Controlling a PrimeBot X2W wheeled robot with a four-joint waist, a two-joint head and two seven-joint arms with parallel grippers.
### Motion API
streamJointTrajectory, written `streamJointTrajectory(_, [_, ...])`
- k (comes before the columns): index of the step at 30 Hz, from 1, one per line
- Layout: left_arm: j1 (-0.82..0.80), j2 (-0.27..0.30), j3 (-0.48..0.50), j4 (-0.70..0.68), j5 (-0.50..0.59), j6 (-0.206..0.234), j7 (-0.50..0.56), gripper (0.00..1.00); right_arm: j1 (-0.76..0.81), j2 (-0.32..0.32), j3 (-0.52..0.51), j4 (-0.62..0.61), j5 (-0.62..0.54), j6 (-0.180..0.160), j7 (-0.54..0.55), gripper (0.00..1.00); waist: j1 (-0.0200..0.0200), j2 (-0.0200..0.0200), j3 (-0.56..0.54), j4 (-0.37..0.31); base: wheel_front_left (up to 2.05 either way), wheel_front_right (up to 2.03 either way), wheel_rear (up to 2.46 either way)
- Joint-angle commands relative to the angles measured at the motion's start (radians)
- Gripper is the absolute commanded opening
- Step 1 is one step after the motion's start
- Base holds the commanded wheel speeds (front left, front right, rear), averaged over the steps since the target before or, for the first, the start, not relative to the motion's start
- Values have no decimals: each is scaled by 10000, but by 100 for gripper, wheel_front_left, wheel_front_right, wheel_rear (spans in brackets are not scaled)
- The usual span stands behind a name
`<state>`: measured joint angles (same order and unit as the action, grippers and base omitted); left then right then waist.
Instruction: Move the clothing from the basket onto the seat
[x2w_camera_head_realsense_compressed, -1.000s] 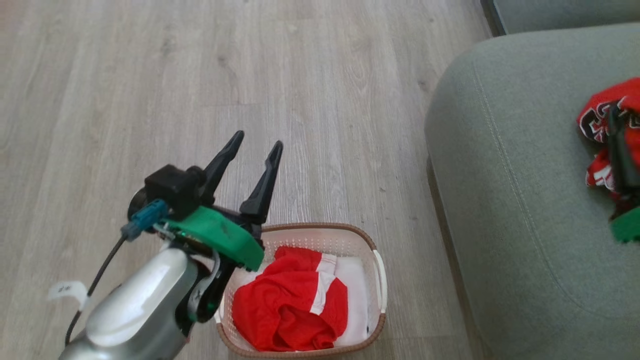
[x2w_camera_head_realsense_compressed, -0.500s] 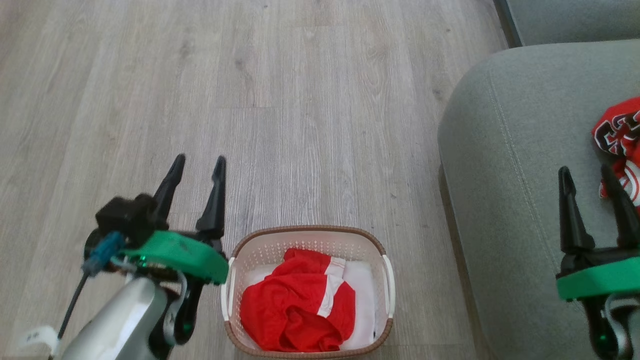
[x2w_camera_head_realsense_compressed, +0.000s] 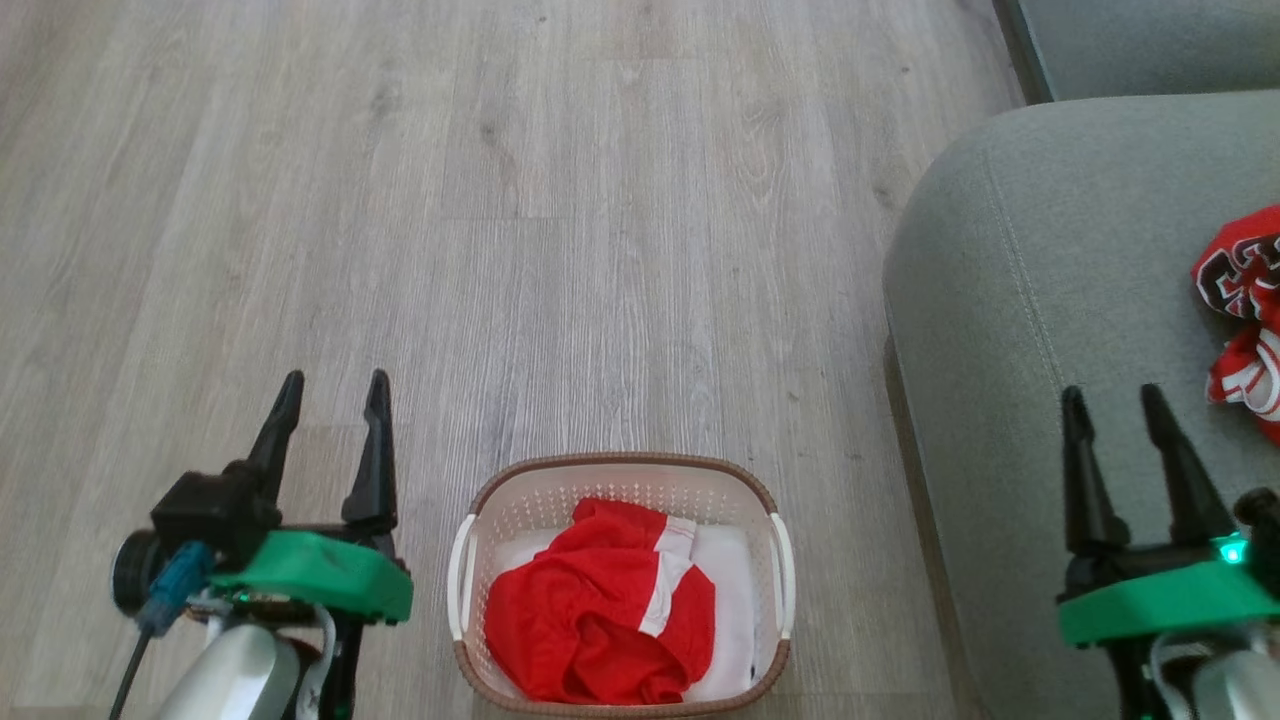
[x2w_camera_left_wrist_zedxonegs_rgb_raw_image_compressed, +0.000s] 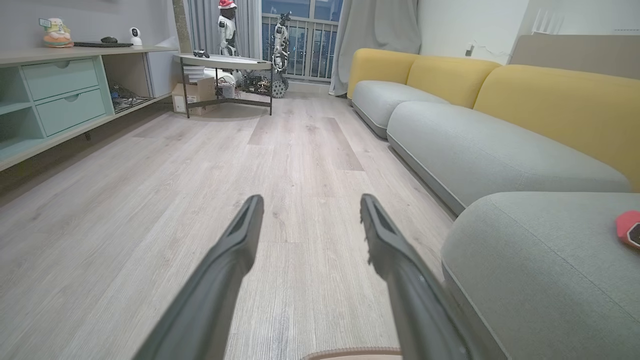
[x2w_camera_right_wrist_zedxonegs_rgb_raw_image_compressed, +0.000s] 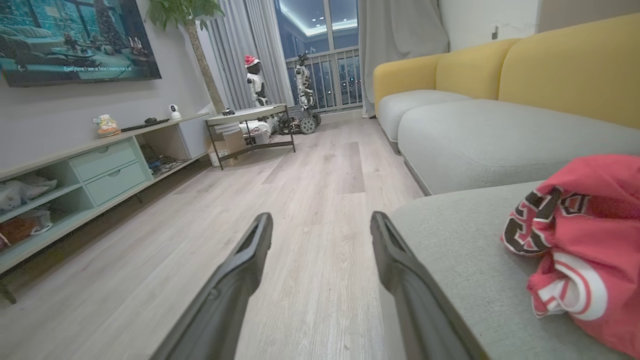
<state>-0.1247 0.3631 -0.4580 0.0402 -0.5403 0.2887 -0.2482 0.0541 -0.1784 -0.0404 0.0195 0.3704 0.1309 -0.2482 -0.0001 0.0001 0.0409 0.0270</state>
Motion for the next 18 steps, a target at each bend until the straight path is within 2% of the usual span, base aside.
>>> streamJointTrajectory(1, [-299,102,589,-241,155,-90,-134,100,-164,-17,277,-285,-56,-2,-114,100,1,-1,24,2,0,0,0])
streamJointTrajectory(9, [-48,-461,1253,22,768,-698,-135,100,-226,5,378,-287,-141,-2,-132,100,1,-1,100,34,0,0,0])
streamJointTrajectory(18, [47,-908,1725,215,1217,-1165,-135,100,-241,10,339,-381,-188,-2,-134,100,1,-1,129,42,0,0,0])
